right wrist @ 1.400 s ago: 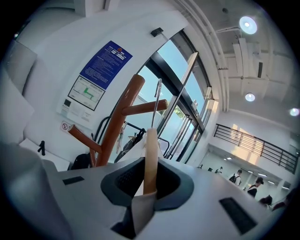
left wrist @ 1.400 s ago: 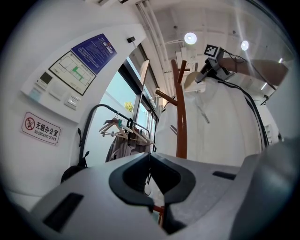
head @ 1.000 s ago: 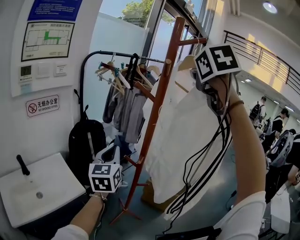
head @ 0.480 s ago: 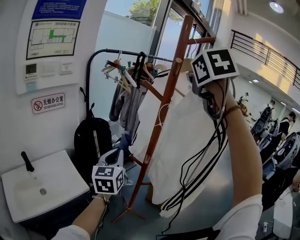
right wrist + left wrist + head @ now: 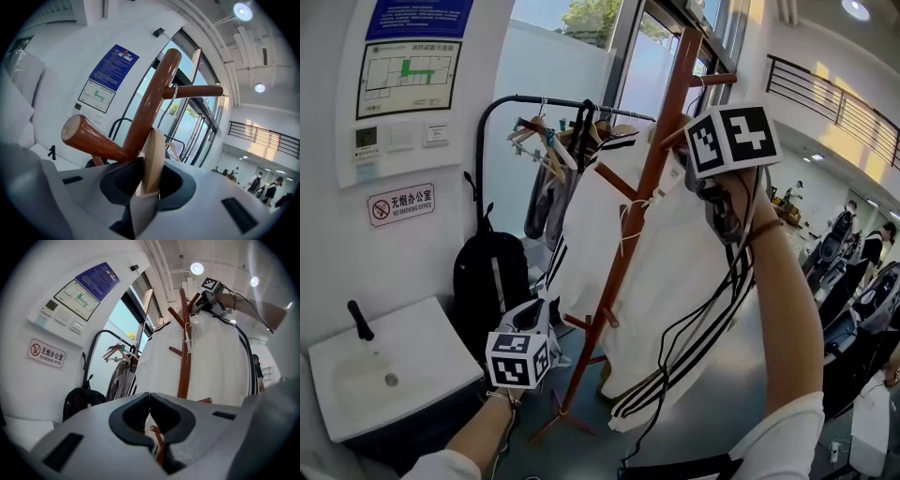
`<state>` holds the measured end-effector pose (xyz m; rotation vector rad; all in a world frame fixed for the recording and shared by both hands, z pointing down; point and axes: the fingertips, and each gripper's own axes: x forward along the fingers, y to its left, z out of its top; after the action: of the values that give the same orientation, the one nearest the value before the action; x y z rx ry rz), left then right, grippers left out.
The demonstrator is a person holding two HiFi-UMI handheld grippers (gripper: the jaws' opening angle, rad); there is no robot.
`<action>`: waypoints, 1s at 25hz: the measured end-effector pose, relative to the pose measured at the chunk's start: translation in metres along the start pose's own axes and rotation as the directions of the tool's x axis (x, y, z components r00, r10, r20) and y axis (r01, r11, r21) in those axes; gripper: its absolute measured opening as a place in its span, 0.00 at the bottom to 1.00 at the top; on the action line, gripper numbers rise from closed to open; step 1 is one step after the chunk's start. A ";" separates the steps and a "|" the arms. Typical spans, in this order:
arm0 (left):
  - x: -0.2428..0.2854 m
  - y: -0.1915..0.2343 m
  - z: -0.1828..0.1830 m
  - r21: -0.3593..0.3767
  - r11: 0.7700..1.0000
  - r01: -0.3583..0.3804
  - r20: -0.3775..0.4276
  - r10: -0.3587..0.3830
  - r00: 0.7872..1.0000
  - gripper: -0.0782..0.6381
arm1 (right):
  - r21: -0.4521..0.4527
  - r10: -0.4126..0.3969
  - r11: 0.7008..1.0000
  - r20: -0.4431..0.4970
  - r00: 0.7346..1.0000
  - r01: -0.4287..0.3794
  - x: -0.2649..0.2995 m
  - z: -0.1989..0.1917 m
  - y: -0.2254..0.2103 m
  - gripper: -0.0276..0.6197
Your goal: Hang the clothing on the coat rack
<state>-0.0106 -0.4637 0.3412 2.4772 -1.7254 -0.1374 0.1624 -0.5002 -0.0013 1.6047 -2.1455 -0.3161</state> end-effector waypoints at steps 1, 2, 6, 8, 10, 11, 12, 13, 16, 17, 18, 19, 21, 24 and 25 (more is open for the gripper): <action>-0.001 0.000 0.000 -0.001 1.000 0.002 -0.001 -0.002 1.000 0.12 | -0.005 0.000 1.000 0.007 1.000 0.001 -0.001 0.001 0.000 0.19; -0.002 -0.001 0.000 -0.002 1.000 0.003 -0.002 -0.003 1.000 0.12 | -0.010 -0.002 1.000 0.017 1.000 0.002 -0.003 0.002 -0.001 0.20; -0.004 -0.003 -0.002 0.000 1.000 0.009 -0.007 -0.009 1.000 0.12 | 0.010 0.006 1.000 0.093 0.996 -0.007 -0.014 0.009 -0.011 0.27; -0.005 -0.002 -0.002 0.000 1.000 0.010 -0.010 -0.010 1.000 0.12 | 0.040 0.016 0.999 0.135 0.991 -0.022 -0.022 0.014 -0.015 0.28; -0.007 -0.001 -0.001 -0.001 1.000 0.011 -0.010 -0.011 1.000 0.12 | 0.058 0.019 0.998 0.163 0.986 -0.029 -0.029 0.019 -0.018 0.28; -0.008 -0.001 0.000 0.001 1.000 0.012 -0.009 -0.012 1.000 0.12 | 0.061 0.017 0.998 0.172 0.985 -0.028 -0.032 0.021 -0.019 0.28; -0.009 -0.001 0.001 0.003 1.000 0.014 -0.008 -0.014 1.000 0.12 | 0.061 0.013 0.998 0.180 0.984 -0.025 -0.035 0.022 -0.021 0.28; -0.011 -0.001 0.002 0.005 1.000 0.016 -0.008 -0.016 1.000 0.12 | 0.062 0.008 0.998 0.187 0.982 -0.020 -0.038 0.023 -0.022 0.28; -0.015 -0.003 0.004 0.006 1.000 0.023 -0.005 -0.023 1.000 0.12 | 0.066 -0.007 0.998 0.202 0.979 -0.006 -0.045 0.024 -0.024 0.28; -0.016 -0.004 0.004 0.006 1.000 0.026 -0.004 -0.026 1.000 0.12 | 0.069 -0.011 0.998 0.203 0.979 -0.003 -0.047 0.023 -0.024 0.28; -0.018 -0.005 0.004 0.006 1.000 0.029 -0.003 -0.029 1.000 0.12 | 0.071 -0.015 0.997 0.202 0.979 0.001 -0.049 0.022 -0.025 0.28; -0.019 -0.006 0.004 0.005 0.999 0.032 -0.002 -0.031 1.000 0.12 | 0.071 -0.020 0.997 0.201 0.979 0.006 -0.051 0.021 -0.025 0.28; -0.022 -0.008 0.003 0.005 0.999 0.036 0.000 -0.036 0.999 0.12 | 0.067 -0.030 0.998 0.199 0.980 0.017 -0.055 0.019 -0.024 0.28; -0.027 -0.011 0.002 0.001 0.999 0.039 0.006 -0.039 0.999 0.12 | 0.048 -0.046 0.998 0.197 0.979 0.037 -0.062 0.019 -0.022 0.28; -0.029 -0.011 0.003 0.000 0.999 0.039 0.009 -0.039 0.999 0.12 | 0.041 -0.054 0.998 0.198 0.979 0.047 -0.065 0.019 -0.022 0.28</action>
<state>-0.0105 -0.4324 0.3370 2.5144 -1.6809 -0.1526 0.1865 -0.4467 -0.0409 1.7145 -2.2715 -0.4751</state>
